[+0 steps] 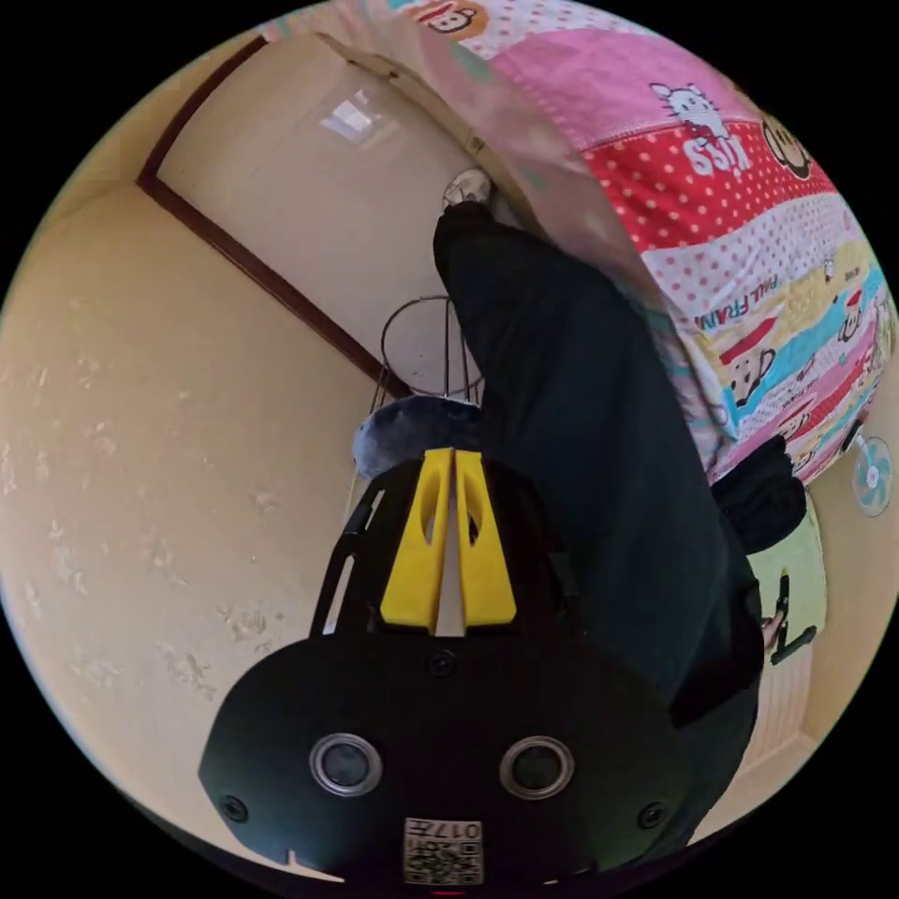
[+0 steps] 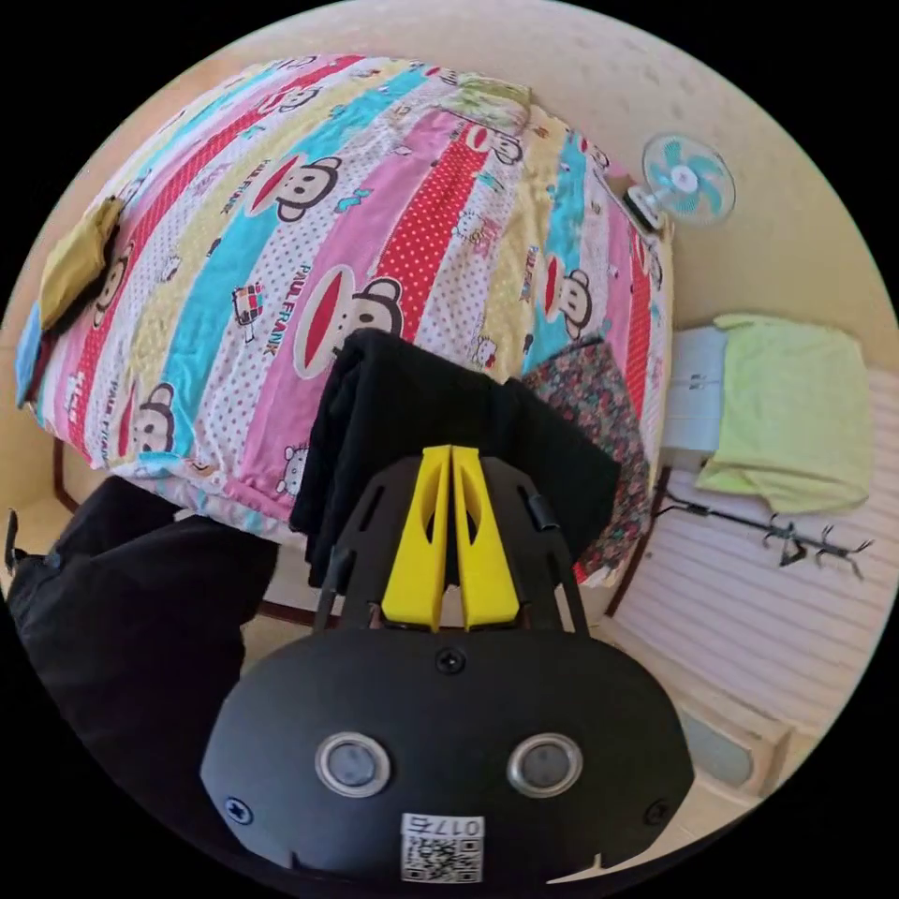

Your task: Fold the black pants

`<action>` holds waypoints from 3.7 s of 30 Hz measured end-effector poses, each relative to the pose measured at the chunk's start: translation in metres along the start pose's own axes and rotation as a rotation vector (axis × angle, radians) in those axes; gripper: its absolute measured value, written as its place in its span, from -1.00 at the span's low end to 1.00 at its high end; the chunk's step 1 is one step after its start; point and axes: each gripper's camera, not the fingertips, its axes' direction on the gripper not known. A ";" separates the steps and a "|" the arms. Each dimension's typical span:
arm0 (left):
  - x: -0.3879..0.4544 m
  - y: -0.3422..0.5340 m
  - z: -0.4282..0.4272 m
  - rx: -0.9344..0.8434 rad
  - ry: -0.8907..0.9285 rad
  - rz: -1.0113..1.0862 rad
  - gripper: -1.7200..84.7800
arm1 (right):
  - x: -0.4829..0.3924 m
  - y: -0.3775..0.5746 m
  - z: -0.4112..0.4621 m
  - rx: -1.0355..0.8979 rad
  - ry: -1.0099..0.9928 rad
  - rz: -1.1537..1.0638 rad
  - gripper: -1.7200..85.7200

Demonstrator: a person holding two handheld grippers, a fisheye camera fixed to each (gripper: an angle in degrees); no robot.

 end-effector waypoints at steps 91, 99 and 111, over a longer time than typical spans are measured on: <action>0.060 0.339 -0.095 1.000 -2.073 1.735 -0.97 | -0.474 -0.153 -0.214 0.560 -1.117 -1.168 -0.80; 0.105 0.349 -0.099 1.190 -2.224 1.692 -0.97 | -0.445 -0.194 -0.179 0.603 -1.230 -1.070 -0.88; 0.171 0.352 -0.131 0.396 -1.802 1.734 -0.97 | -0.376 -0.267 -0.111 0.751 -1.485 -0.714 -0.95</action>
